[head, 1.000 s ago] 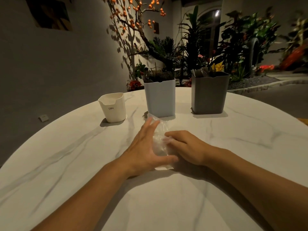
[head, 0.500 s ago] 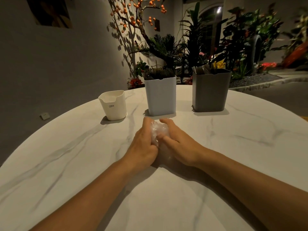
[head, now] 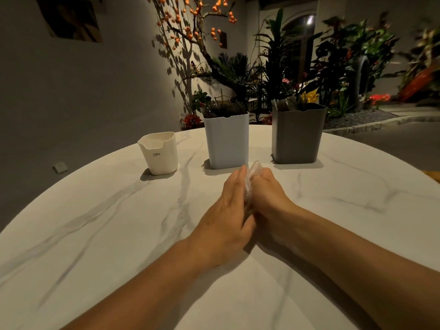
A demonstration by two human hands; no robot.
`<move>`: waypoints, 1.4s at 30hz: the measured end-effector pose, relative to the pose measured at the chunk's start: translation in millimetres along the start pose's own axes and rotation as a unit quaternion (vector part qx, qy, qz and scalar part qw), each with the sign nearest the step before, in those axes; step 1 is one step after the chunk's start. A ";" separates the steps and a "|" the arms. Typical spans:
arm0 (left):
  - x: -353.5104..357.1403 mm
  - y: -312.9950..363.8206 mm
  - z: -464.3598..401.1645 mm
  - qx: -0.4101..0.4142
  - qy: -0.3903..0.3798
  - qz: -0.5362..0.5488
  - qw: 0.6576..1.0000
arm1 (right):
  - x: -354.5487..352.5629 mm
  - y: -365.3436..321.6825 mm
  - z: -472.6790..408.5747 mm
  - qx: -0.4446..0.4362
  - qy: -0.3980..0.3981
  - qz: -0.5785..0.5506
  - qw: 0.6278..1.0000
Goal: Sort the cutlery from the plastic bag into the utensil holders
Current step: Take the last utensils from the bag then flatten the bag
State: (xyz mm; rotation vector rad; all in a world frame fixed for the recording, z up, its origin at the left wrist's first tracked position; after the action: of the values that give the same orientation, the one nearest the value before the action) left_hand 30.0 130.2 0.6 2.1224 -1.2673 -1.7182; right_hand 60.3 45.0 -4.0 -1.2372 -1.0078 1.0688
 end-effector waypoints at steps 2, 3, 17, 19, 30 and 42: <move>4.3 -5.5 -5.1 -0.035 0.013 -0.014 0.999 | -1.0 2.5 4.7 0.031 0.005 -0.009 0.999; 6.9 -5.9 -7.4 -0.051 0.018 -0.009 0.999 | -2.1 0.9 6.5 0.045 0.010 -0.018 0.999; -39.1 -21.3 -17.3 -0.164 0.146 0.068 0.973 | 13.3 -22.7 14.8 -0.035 -0.004 0.045 0.998; -49.3 -8.8 -16.5 -0.133 0.137 -0.018 0.981 | 10.1 -30.4 13.8 -0.041 -0.002 0.038 0.998; -45.8 56.2 -19.6 -0.034 0.108 0.105 0.988 | -51.5 -54.6 33.1 -0.132 0.115 0.025 0.984; -21.8 133.7 -14.0 -0.075 0.148 0.207 0.964 | -130.3 -79.7 85.9 -0.178 0.170 0.021 0.969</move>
State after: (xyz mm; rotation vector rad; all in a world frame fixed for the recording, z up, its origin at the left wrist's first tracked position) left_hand -27.0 54.0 97.9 1.7833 -1.3263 -1.2317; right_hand -45.9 -66.2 80.2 -1.6735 -0.9318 0.6888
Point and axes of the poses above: each hand's wrist, its own z-axis away from the middle knuckle, its own x-axis out of the palm, y = z × x, the point moved 8 cm from there along -z, towards the middle knuckle, and after that the axes turned 7 degrees about y, right-handed, at the moved point
